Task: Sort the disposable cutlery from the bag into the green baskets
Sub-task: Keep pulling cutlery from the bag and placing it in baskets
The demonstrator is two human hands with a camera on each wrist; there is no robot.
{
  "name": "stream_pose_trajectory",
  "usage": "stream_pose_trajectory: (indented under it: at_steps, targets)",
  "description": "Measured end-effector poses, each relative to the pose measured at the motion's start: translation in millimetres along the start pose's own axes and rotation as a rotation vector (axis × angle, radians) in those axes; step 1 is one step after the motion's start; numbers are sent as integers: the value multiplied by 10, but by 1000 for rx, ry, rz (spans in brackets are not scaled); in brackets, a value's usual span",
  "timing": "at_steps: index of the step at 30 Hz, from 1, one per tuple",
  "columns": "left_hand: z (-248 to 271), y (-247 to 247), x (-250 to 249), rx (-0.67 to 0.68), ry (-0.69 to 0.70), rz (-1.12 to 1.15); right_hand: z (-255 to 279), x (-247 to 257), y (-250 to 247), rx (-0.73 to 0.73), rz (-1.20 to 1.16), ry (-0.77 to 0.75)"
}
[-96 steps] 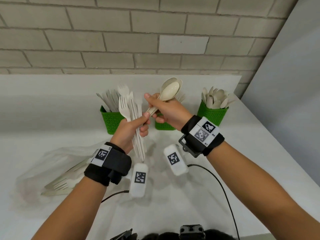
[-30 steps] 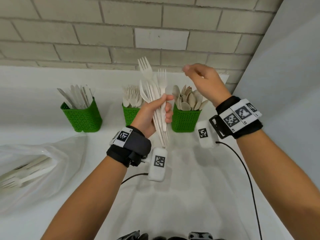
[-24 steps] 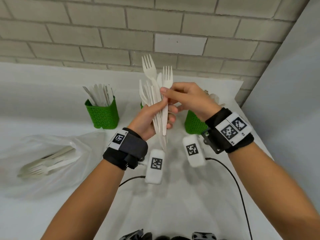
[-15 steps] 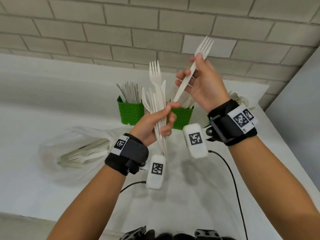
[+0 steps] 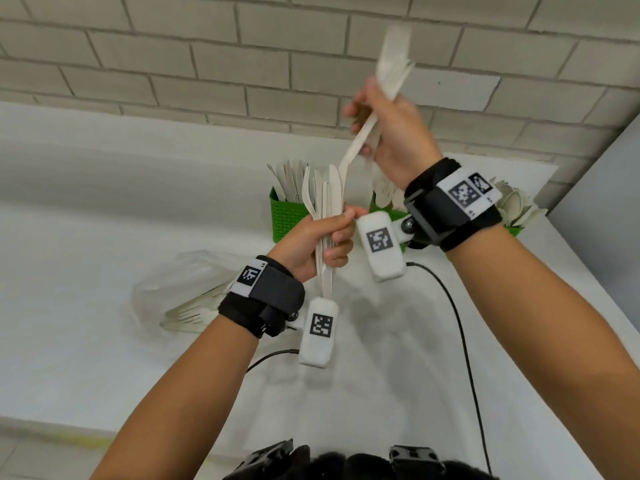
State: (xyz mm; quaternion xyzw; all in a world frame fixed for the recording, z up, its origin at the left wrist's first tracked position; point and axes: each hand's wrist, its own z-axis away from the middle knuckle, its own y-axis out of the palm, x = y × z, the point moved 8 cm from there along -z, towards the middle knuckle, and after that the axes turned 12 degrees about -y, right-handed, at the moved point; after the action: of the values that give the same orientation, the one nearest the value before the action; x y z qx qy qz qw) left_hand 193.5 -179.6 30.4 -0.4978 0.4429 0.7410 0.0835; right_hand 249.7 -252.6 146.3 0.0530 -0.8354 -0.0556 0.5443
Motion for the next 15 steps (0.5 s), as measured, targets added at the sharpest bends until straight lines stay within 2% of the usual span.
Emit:
stream_pose_trajectory:
  at_steps: [2, 4, 6, 8, 10, 12, 15]
  targets:
    - [25, -86, -9, -86, -1, -38, -34, 205, -166, -172, -154, -127]
    - [44, -201, -70, -255, 16, -81, 29, 367, -243, -217, -115, -209]
    - [73, -291, -160, -454, 81, -166, 163, 363, -135, -91, 194, -147]
    - [119, -355, -266, -656, 172, -265, 352, 137, 63, 137, 531, -21]
    - [140, -386, -343, -796, 224, -413, 509, -98, 229, 285, 653, 0]
    - [141, -384, -375, -865, 235, -563, 566, -206, 308, 306, 664, -61]
    - [118, -362, -395, -816, 234, -561, 526, -230, 282, 266, 626, -104]
